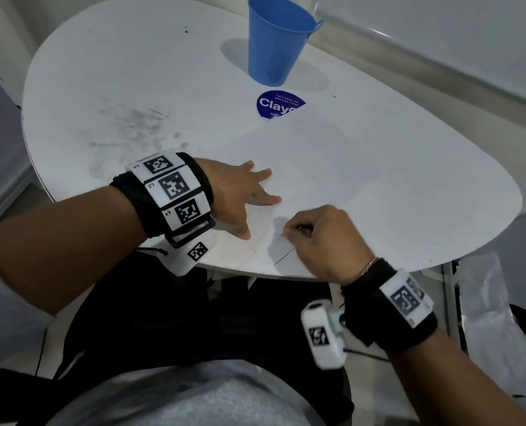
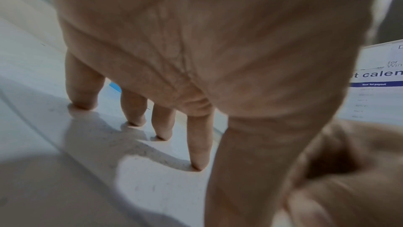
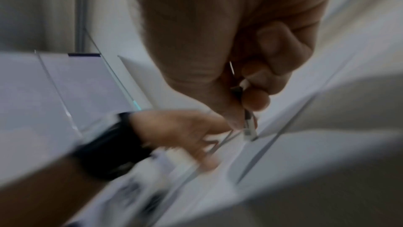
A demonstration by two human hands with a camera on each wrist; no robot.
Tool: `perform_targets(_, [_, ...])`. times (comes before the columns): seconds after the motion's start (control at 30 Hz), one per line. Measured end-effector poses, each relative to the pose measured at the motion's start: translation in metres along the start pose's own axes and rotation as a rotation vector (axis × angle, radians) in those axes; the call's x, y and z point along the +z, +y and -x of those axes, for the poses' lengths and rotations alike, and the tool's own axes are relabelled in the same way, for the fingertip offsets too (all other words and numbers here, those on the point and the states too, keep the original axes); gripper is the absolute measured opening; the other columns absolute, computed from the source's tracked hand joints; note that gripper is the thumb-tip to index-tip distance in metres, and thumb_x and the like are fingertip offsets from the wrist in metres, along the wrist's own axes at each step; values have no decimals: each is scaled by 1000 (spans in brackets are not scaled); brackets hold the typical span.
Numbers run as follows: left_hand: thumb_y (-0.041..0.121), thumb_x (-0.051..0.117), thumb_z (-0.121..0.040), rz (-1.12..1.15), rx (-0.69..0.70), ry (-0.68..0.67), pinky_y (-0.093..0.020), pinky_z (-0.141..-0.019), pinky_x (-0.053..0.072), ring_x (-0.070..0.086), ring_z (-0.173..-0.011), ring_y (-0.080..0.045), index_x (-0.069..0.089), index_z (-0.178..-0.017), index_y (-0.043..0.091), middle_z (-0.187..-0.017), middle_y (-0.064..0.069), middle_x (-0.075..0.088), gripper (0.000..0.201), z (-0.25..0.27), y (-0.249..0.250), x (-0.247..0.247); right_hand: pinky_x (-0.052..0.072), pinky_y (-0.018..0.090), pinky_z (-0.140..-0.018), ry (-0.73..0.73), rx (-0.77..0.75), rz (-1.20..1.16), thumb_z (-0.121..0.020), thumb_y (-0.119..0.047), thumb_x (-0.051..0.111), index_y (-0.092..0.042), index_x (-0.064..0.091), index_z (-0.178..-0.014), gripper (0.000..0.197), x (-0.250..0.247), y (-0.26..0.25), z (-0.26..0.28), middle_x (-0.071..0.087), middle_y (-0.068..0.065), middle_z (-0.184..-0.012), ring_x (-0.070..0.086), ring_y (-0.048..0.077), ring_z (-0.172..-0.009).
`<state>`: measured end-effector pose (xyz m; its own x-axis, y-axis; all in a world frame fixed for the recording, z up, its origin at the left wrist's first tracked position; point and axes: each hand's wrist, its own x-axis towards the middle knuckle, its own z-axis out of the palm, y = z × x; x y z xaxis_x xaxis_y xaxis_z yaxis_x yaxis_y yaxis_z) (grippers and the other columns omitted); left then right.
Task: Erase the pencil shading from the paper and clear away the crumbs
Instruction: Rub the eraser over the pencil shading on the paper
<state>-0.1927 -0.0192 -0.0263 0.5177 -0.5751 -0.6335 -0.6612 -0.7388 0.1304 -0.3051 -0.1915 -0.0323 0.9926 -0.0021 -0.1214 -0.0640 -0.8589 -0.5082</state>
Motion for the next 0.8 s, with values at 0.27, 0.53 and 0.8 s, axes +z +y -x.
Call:
perform_targets(0.27, [51,63,-93,20,1,2,-51,-125,12,-24,-151,-10,2,-154,57,-163,18,-25,87,0,0,0,45,25,-67,31,10,-7,-87,-19,65,-20,77,-80,14,1,2,-2,67,-8,-66,61,16,-66])
perform_targets(0.53, [50,64,-92,25,-1,11,-51,-125,13,-23,-151,-10,3,-154,58,-163,18,-24,87,0,1,1,46,26,-67,85,24,-5,-88,-20,65,-21,77,-80,15,3,3,-4,67,-8,-65,62,18,-67])
perform_targets(0.8, [51,61,-94,-6,-7,12,-50,-125,13,-23,-152,-11,1,-154,56,-164,16,-25,85,3,4,0,49,28,-67,77,-9,-26,-90,-26,66,-22,77,-81,15,7,-4,-4,68,-8,-65,60,16,-63])
